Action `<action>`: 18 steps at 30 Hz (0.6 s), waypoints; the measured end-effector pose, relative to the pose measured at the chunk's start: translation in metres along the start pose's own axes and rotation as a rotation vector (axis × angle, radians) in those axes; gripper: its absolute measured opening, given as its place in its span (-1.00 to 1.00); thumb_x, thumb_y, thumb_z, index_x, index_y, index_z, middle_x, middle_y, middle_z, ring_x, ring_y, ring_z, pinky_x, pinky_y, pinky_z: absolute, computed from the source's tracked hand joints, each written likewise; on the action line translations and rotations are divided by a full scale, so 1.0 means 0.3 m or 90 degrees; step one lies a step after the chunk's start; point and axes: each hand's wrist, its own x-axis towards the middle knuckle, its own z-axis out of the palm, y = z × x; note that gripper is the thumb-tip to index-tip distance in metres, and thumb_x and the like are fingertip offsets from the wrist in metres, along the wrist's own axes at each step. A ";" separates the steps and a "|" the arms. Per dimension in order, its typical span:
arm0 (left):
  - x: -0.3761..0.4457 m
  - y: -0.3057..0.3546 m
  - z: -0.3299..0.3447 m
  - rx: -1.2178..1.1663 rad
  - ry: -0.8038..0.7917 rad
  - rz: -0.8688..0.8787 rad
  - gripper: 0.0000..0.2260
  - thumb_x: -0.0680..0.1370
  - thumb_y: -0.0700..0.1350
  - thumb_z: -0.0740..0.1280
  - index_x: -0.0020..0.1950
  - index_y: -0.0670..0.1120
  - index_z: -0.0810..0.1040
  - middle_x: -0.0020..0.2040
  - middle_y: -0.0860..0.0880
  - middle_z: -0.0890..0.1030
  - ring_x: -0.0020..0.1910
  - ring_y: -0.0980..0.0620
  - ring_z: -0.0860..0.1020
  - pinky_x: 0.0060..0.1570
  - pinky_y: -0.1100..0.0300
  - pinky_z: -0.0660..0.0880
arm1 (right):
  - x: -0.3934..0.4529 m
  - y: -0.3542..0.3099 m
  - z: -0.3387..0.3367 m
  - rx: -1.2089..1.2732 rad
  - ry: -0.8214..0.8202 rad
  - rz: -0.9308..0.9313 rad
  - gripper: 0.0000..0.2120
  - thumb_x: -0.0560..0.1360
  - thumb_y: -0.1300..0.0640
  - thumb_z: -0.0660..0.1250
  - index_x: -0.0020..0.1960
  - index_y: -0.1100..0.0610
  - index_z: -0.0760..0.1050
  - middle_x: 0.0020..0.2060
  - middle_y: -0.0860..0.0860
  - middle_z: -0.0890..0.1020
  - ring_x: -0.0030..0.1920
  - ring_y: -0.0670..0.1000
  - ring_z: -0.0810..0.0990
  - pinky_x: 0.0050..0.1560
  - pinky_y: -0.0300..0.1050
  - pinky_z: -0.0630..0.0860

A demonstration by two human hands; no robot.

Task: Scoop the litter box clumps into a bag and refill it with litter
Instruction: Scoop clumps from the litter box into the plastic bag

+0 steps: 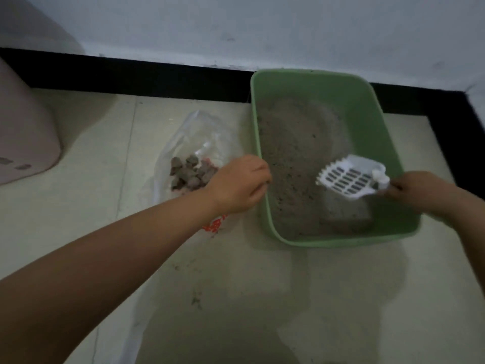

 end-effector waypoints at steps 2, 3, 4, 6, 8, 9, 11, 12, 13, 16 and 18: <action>0.019 -0.010 0.042 0.011 -0.040 0.014 -0.74 0.42 -0.15 0.18 -0.36 -0.23 0.57 -0.38 -0.17 0.57 -0.38 -0.11 0.56 -0.14 0.12 0.45 | -0.034 0.012 0.023 -0.008 -0.067 0.012 -0.80 0.60 0.04 0.11 -0.03 0.14 0.42 -0.13 0.15 0.46 -0.37 0.00 0.43 -0.52 -0.48 0.34; 0.004 -0.016 0.054 0.023 -0.045 0.015 -0.73 0.41 -0.12 0.18 -0.40 -0.20 0.56 -0.42 -0.15 0.55 -0.41 -0.09 0.56 -0.02 0.08 0.41 | -0.039 -0.007 0.051 -0.014 -0.093 -0.008 -0.78 0.61 0.04 0.10 -0.01 0.13 0.44 -0.14 0.13 0.45 -0.41 -0.04 0.39 -0.54 -0.48 0.33; -0.019 -0.020 0.061 0.032 -0.046 0.021 -0.72 0.41 -0.11 0.17 -0.43 -0.18 0.54 -0.45 -0.13 0.52 -0.43 -0.08 0.54 0.07 0.07 0.35 | -0.037 -0.037 0.083 -0.019 -0.119 -0.030 -0.71 0.61 0.03 0.08 0.09 0.18 0.50 -0.12 0.15 0.47 -0.37 -0.02 0.44 -0.54 -0.43 0.33; -0.065 -0.035 0.069 0.032 -0.052 0.021 -0.73 0.39 -0.14 0.16 -0.47 -0.17 0.49 -0.49 -0.12 0.46 -0.45 -0.08 0.49 0.05 0.09 0.32 | -0.018 -0.120 0.159 0.005 -0.140 -0.070 -0.64 0.63 0.05 0.05 0.25 0.25 0.44 0.06 0.22 0.55 -0.08 0.06 0.52 -0.42 -0.30 0.31; -0.091 -0.041 0.047 0.054 -0.064 0.017 -0.77 0.34 -0.15 0.14 -0.48 -0.18 0.45 -0.48 -0.13 0.43 -0.39 -0.08 0.40 -0.12 0.12 0.30 | 0.032 -0.205 0.240 0.051 -0.102 -0.077 -0.62 0.64 0.12 -0.01 0.38 0.26 0.29 0.22 0.22 0.51 0.11 0.09 0.52 -0.09 -0.20 0.42; -0.098 -0.038 0.034 0.069 -0.068 0.013 -0.79 0.32 -0.14 0.13 -0.47 -0.18 0.44 -0.48 -0.14 0.42 -0.35 -0.07 0.33 -0.16 0.13 0.26 | 0.048 -0.252 0.268 0.088 -0.085 -0.073 -0.61 0.64 0.16 -0.03 0.44 0.24 0.18 0.23 0.23 0.50 0.15 0.12 0.52 0.02 -0.14 0.43; -0.012 -0.067 0.112 0.048 -0.069 0.024 -0.78 0.30 -0.12 0.11 -0.46 -0.18 0.44 -0.47 -0.14 0.42 -0.31 -0.03 0.22 -0.17 0.14 0.21 | 0.172 -0.260 0.298 0.153 -0.068 -0.066 -0.59 0.63 0.19 -0.02 0.46 0.24 0.12 0.18 0.24 0.53 0.15 0.16 0.53 -0.01 -0.09 0.41; 0.063 -0.098 0.183 0.035 -0.066 0.036 -0.77 0.31 -0.11 0.11 -0.46 -0.19 0.44 -0.47 -0.14 0.42 -0.31 -0.03 0.20 -0.17 0.14 0.20 | 0.264 -0.238 0.307 0.165 -0.079 -0.054 -0.61 0.63 0.17 -0.01 0.42 0.29 0.20 0.15 0.24 0.54 0.14 0.18 0.54 -0.01 -0.08 0.41; 0.060 -0.088 0.176 0.045 -0.050 0.034 -0.76 0.32 -0.11 0.10 -0.46 -0.19 0.44 -0.46 -0.14 0.42 -0.31 -0.03 0.20 -0.17 0.14 0.20 | 0.273 -0.252 0.307 0.168 -0.067 -0.062 -0.62 0.63 0.14 0.00 0.34 0.32 0.31 0.13 0.25 0.55 0.13 0.19 0.54 0.00 -0.06 0.41; 0.059 -0.075 0.197 0.061 -0.019 0.061 -0.74 0.35 -0.10 0.10 -0.44 -0.19 0.45 -0.45 -0.15 0.43 -0.30 -0.03 0.21 -0.16 0.14 0.20 | 0.318 -0.296 0.281 0.177 -0.025 -0.102 -0.61 0.62 0.19 0.01 0.40 0.31 0.20 0.13 0.28 0.54 0.13 0.20 0.54 0.04 -0.01 0.44; 0.063 -0.054 0.198 0.064 0.007 0.082 -0.75 0.35 -0.11 0.10 -0.44 -0.19 0.45 -0.44 -0.15 0.43 -0.30 -0.03 0.22 -0.15 0.13 0.21 | 0.360 -0.320 0.265 0.199 0.031 -0.122 -0.57 0.61 0.27 0.02 0.46 0.24 0.10 0.11 0.27 0.56 0.09 0.19 0.57 -0.03 -0.02 0.46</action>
